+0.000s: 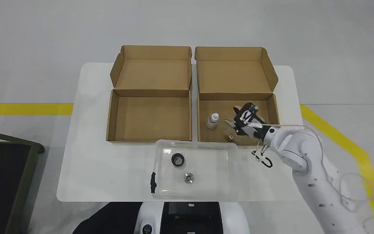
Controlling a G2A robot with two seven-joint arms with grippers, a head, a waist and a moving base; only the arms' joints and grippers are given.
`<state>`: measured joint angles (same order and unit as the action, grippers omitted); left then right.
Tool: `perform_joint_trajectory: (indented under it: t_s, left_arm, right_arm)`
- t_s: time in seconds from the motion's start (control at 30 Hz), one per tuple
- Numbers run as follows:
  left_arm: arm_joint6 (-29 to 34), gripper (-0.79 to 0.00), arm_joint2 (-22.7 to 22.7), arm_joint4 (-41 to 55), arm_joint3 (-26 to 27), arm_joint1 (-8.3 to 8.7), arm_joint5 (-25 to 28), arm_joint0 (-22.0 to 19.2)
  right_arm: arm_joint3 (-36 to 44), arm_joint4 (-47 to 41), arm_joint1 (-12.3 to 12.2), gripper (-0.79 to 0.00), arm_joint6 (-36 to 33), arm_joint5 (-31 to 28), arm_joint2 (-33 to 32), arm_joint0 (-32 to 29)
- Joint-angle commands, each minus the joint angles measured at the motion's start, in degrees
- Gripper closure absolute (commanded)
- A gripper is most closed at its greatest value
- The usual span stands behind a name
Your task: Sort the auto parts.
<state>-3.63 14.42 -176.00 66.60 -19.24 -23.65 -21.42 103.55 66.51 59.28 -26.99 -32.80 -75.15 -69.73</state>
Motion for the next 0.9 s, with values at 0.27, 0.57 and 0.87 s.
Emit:
perform_joint_trajectory:
  t_s: [0.27, 0.57, 0.87]
  left_arm:
    - [0.0, -0.785, 0.0, 0.0, 0.0, 0.0, 0.0, 0.0]
    - [0.0, -0.785, 0.0, 0.0, 0.0, 0.0, 0.0, 0.0]
    - [0.0, -0.785, 0.0, 0.0, 0.0, 0.0, 0.0, 0.0]
  right_arm:
    - [12.3, -2.9, -0.8, -0.329, -2.0, -4.1, -2.7, -5.9]
    - [19.7, -1.6, -1.2, -0.339, -3.5, -8.0, -0.3, -8.7]
    - [18.1, 0.1, -1.0, -0.336, -4.4, -11.3, 6.9, -8.3]
